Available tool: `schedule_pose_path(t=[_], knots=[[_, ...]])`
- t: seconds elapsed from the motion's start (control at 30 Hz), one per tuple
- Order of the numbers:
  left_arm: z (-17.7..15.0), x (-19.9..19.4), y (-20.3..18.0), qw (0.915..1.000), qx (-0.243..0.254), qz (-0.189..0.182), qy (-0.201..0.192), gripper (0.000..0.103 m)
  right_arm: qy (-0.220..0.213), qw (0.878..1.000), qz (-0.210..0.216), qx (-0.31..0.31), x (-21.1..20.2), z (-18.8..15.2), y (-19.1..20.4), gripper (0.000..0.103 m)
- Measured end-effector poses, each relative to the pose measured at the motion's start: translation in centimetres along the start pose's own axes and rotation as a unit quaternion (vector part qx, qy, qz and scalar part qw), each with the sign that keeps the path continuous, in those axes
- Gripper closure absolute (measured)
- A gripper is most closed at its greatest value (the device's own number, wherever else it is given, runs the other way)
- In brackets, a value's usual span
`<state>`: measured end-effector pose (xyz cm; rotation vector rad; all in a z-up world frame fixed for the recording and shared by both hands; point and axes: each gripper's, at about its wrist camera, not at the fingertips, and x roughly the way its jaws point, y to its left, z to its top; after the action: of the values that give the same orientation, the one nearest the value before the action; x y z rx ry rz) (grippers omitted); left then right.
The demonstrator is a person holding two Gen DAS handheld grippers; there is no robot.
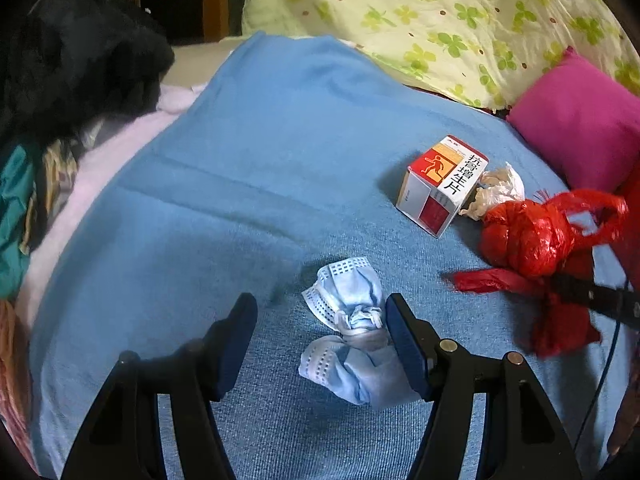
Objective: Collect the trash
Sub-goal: 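Grasp the light-blue mask with the left gripper while the right gripper lowers onto the red mesh bag, then close the right gripper on the red mesh bag and lift it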
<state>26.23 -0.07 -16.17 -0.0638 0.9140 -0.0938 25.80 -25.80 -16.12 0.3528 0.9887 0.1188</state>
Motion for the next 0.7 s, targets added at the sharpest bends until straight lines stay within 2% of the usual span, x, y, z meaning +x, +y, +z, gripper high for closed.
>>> schedule_pose_path(t=[0.13, 0.33, 0.4, 0.47, 0.6, 0.7], knots=[[0.0, 0.6, 0.6, 0.9996, -0.019, -0.02, 0.011, 0.036, 0.012, 1.0, 0.008, -0.007, -0.5, -1.3, 0.6, 0.059], [0.0, 0.7, 0.0, 0.9998, -0.005, -0.016, 0.008, 0.036, 0.029, 0.999, 0.02, -0.006, -1.0, -2.8, 0.6, 0.059], [0.0, 0.6, -0.3, 0.9997, 0.003, -0.024, 0.006, 0.049, 0.031, 0.999, 0.019, -0.007, -1.0, -2.9, 0.5, 0.059], [0.0, 0.4, -0.7, 0.9992, 0.013, -0.037, 0.004, 0.067, 0.031, 0.999, 0.018, -0.01, -1.1, -2.9, 0.5, 0.059], [-0.2, 0.1, -1.7, 0.9987, 0.042, -0.03, -0.004, 0.075, 0.031, 0.999, 0.011, -0.022, -1.4, -3.1, 0.7, 0.059], [-0.4, -0.3, -2.5, 0.9979, 0.057, -0.029, -0.011, 0.077, 0.024, 0.999, -0.009, -0.043, -1.6, -3.2, 1.4, 0.059]])
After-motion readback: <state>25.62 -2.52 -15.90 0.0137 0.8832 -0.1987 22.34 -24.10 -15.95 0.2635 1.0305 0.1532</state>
